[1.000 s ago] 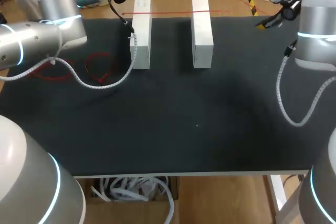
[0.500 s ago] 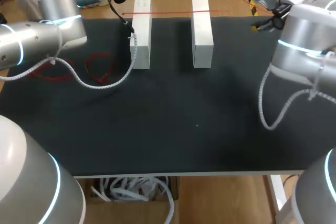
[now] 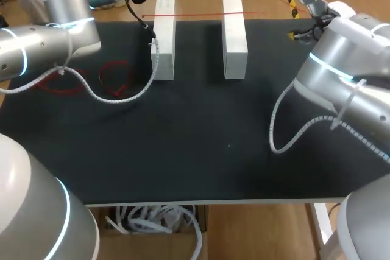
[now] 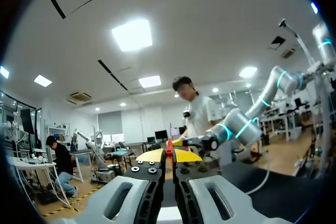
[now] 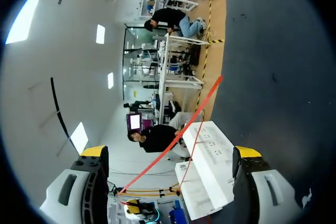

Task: Grab the tape and strap the tape.

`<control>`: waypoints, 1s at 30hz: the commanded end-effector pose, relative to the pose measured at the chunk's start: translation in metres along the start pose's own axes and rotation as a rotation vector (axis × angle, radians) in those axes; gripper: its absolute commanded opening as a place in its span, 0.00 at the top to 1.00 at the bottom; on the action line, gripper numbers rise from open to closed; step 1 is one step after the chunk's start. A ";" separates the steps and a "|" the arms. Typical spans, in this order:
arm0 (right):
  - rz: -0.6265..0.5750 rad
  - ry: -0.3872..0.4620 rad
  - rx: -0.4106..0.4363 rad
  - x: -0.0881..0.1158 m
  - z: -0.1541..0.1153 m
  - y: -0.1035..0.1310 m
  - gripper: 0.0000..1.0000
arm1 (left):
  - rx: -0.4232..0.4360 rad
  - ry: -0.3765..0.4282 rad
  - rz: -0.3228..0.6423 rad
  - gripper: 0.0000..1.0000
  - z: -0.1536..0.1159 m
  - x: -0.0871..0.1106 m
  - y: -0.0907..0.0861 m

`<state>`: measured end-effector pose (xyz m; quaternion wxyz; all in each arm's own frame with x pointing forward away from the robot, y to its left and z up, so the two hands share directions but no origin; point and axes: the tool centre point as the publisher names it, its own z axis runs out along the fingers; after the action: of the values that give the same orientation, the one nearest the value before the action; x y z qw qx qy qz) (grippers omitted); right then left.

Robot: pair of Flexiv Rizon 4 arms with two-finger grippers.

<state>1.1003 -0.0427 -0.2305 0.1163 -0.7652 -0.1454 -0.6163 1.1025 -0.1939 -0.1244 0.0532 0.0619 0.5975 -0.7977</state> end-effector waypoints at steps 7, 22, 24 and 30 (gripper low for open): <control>-0.005 0.254 -0.080 0.004 0.008 0.009 0.00 | -0.001 -0.005 0.002 1.00 0.000 0.002 -0.001; 0.026 0.267 -0.081 0.017 0.016 0.008 0.00 | -0.001 -0.005 0.002 1.00 0.000 0.002 -0.001; 0.023 0.260 -0.090 0.016 0.016 0.010 0.00 | -0.001 -0.005 0.002 1.00 0.000 0.002 -0.001; 0.007 0.236 -0.092 0.012 0.016 0.015 0.63 | -0.001 -0.005 0.002 1.00 0.000 0.002 -0.001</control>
<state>1.1227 -0.0487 -0.2185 0.0984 -0.6992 -0.0996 -0.7011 1.1025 -0.1940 -0.1244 0.0533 0.0619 0.5975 -0.7977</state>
